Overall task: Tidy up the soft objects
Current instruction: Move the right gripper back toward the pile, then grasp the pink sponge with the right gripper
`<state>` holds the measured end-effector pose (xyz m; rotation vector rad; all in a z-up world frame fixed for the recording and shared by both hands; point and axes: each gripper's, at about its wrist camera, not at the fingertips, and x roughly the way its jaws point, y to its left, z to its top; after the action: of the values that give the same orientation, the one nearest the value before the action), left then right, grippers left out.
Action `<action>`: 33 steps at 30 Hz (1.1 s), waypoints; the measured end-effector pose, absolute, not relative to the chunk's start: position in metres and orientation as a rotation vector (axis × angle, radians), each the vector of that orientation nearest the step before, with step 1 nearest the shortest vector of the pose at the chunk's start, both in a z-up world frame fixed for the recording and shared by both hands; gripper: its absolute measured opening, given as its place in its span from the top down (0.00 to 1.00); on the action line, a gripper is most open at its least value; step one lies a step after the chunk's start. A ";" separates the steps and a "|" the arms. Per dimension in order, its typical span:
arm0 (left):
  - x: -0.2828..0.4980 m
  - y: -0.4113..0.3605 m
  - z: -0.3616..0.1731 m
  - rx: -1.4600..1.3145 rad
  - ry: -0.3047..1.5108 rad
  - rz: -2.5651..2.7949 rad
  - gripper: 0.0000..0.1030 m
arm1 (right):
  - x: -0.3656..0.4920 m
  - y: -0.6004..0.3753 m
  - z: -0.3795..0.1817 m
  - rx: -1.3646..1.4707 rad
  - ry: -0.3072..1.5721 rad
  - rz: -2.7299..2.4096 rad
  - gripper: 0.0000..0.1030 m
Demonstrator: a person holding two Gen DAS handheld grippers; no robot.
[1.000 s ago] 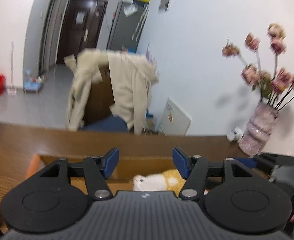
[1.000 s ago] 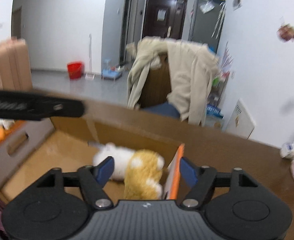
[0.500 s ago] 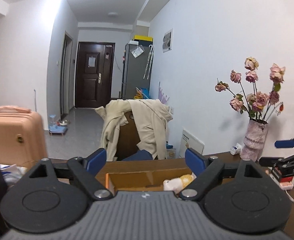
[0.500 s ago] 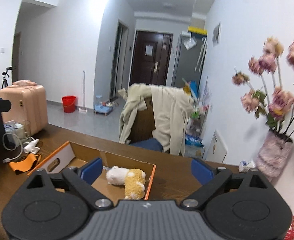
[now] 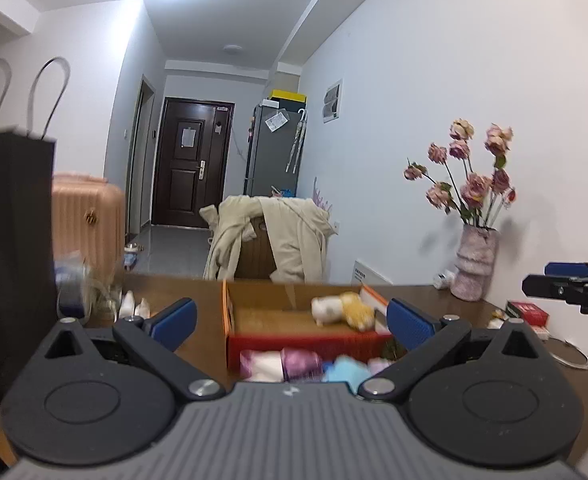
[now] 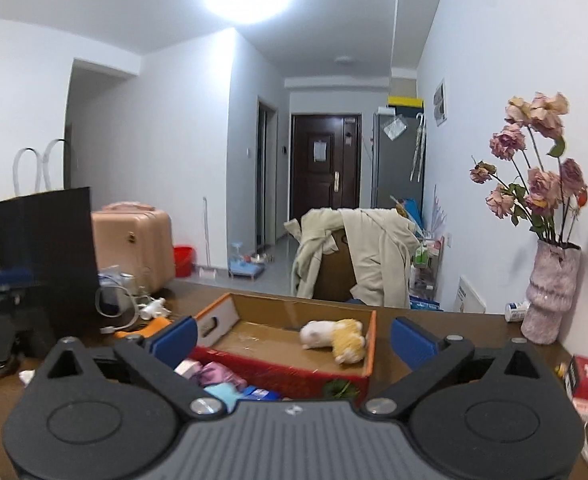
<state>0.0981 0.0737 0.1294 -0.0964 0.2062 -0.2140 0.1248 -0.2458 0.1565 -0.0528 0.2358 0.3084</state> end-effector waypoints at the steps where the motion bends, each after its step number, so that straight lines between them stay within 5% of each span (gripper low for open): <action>1: 0.086 0.074 0.119 -0.099 0.205 -0.207 0.00 | 0.113 -0.244 0.148 -0.050 0.216 0.310 0.00; 10: 0.051 0.068 0.076 -0.013 0.216 -0.258 0.00 | 0.058 -0.224 0.055 0.000 0.335 0.309 0.00; 23: 0.105 0.033 0.052 -0.037 0.340 -0.332 0.00 | 0.096 -0.249 0.028 0.140 0.429 0.186 0.00; 28: 0.140 0.002 0.049 -0.052 0.355 -0.403 0.01 | 0.126 -0.264 0.018 0.191 0.479 0.203 0.16; 33: 0.181 -0.032 0.041 -0.063 0.441 -0.464 0.29 | 0.163 -0.274 0.008 0.185 0.521 0.225 0.23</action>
<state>0.1814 -0.0318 0.0413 -0.0633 0.4405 -0.4640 0.1630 -0.2741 0.0083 0.1851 0.5211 0.2246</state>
